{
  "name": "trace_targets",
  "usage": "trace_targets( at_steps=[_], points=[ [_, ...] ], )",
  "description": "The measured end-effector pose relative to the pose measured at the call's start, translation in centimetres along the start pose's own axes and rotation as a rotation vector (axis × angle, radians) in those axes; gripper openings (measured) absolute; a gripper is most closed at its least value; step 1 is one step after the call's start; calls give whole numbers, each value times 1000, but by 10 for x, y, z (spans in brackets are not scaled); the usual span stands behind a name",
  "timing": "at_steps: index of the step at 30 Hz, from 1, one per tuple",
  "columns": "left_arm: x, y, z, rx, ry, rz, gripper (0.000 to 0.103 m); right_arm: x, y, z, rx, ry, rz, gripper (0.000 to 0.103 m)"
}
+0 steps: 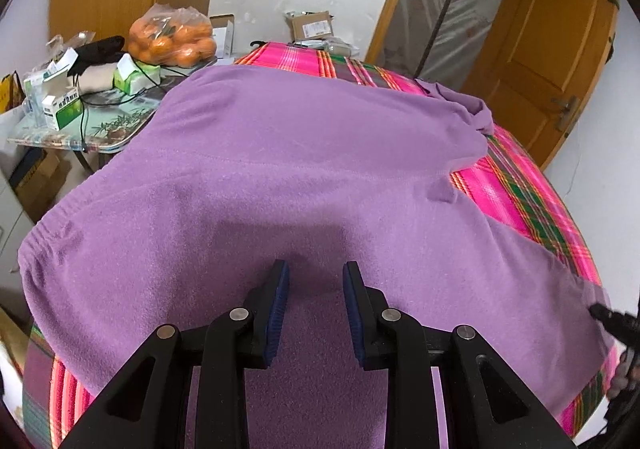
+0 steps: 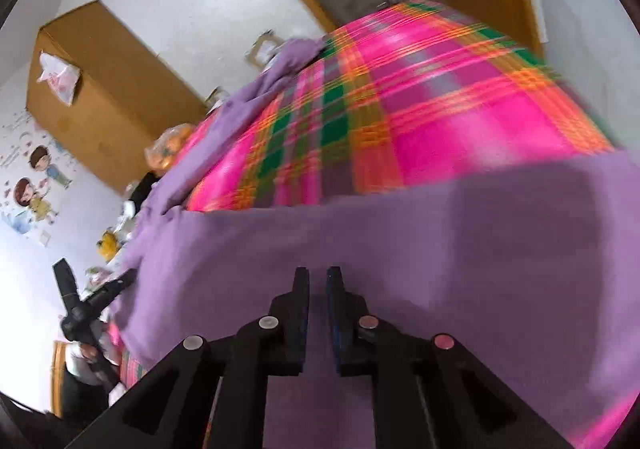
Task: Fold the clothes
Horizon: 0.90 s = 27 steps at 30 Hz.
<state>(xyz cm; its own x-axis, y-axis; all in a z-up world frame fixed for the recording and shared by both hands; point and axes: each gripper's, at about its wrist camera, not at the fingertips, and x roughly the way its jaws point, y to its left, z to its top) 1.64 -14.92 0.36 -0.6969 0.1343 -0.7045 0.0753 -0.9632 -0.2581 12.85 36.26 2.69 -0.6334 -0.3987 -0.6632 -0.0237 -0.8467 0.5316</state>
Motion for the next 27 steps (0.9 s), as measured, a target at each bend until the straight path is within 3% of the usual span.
trace_targets(
  at_steps=[6,12,17,19,22,25,27],
  points=[
    [0,2,0,-6,-2,-8,29,-59,-63,-22,153,-174,-109,3],
    [0,1,-2,-5,-5,-8,29,-89,-89,-30,316,-296,-212,2],
    [1,0,-1,1,-4,-2,29,-84,-82,-31,327,-332,-256,2],
    [1,0,-1,2,-4,-2,29,-83,-80,-26,321,-309,-259,2],
    [1,0,-2,1,-4,-4,29,-86,-80,-12,271,-340,-333,1],
    [1,-2,-2,8,-3,4,29,-76,-95,0,327,-310,-374,0],
    [1,-3,-2,14,-2,12,29,-66,-85,8,299,-304,-361,3]
  ],
)
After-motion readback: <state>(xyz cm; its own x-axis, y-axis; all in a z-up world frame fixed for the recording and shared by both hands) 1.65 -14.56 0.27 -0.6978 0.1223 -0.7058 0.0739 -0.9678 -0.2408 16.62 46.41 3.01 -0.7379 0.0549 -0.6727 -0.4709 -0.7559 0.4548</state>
